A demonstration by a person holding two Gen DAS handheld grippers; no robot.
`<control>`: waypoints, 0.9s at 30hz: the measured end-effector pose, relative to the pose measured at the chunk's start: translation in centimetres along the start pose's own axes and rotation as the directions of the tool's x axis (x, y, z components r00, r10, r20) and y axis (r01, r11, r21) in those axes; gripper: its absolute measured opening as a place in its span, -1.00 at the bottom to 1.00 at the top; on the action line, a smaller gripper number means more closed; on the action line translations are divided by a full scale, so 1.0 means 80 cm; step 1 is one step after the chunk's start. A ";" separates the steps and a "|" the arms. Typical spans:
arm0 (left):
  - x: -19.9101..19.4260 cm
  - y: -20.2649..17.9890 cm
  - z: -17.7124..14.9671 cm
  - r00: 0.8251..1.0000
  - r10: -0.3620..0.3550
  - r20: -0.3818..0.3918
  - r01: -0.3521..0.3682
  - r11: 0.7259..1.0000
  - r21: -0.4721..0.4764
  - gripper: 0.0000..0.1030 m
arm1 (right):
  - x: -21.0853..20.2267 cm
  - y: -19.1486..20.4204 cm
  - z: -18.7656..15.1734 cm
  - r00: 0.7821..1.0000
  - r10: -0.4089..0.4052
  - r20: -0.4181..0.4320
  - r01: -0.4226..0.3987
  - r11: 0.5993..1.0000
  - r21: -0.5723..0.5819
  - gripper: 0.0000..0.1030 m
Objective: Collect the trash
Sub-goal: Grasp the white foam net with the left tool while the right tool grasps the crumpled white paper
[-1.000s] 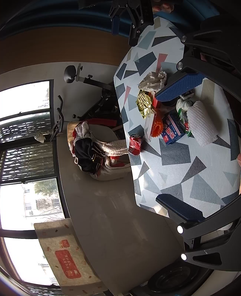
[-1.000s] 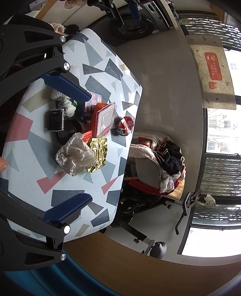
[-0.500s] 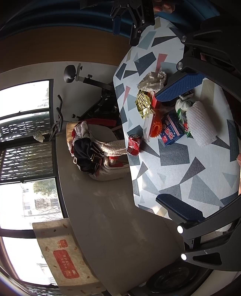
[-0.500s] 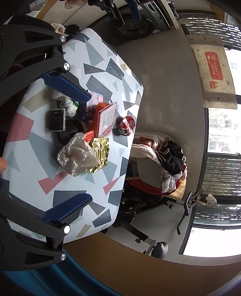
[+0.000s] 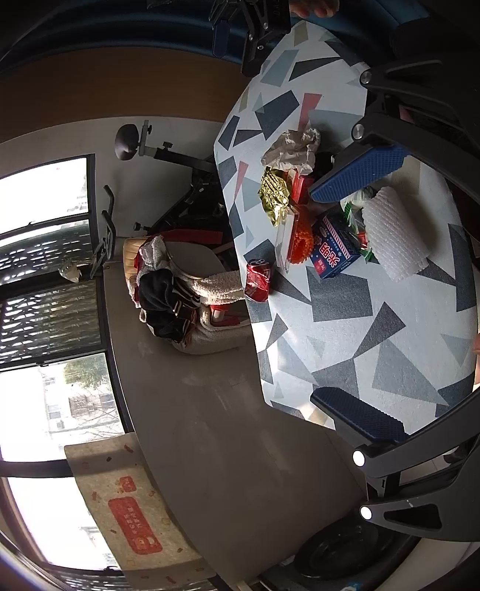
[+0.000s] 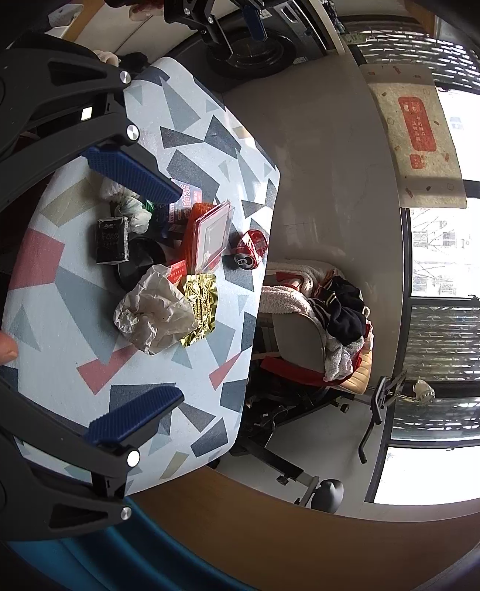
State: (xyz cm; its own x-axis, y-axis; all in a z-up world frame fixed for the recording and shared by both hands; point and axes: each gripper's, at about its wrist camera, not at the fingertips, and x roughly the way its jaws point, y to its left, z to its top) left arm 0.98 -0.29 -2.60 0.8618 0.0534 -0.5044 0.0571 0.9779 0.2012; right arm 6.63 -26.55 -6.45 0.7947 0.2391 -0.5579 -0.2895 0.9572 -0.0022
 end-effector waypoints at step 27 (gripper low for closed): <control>0.118 -0.002 -0.130 0.955 -0.241 -0.174 0.200 0.953 -0.228 0.90 | 0.112 0.006 -0.110 0.986 0.020 -0.165 -0.002 0.994 0.110 0.89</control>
State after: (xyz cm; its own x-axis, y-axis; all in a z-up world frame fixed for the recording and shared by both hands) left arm 3.88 2.15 -16.10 0.7212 -0.1499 -0.6763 0.1116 0.9887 -0.1001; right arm 8.94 -25.39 -18.72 0.6900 0.2285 -0.6868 -0.2310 0.9688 0.0903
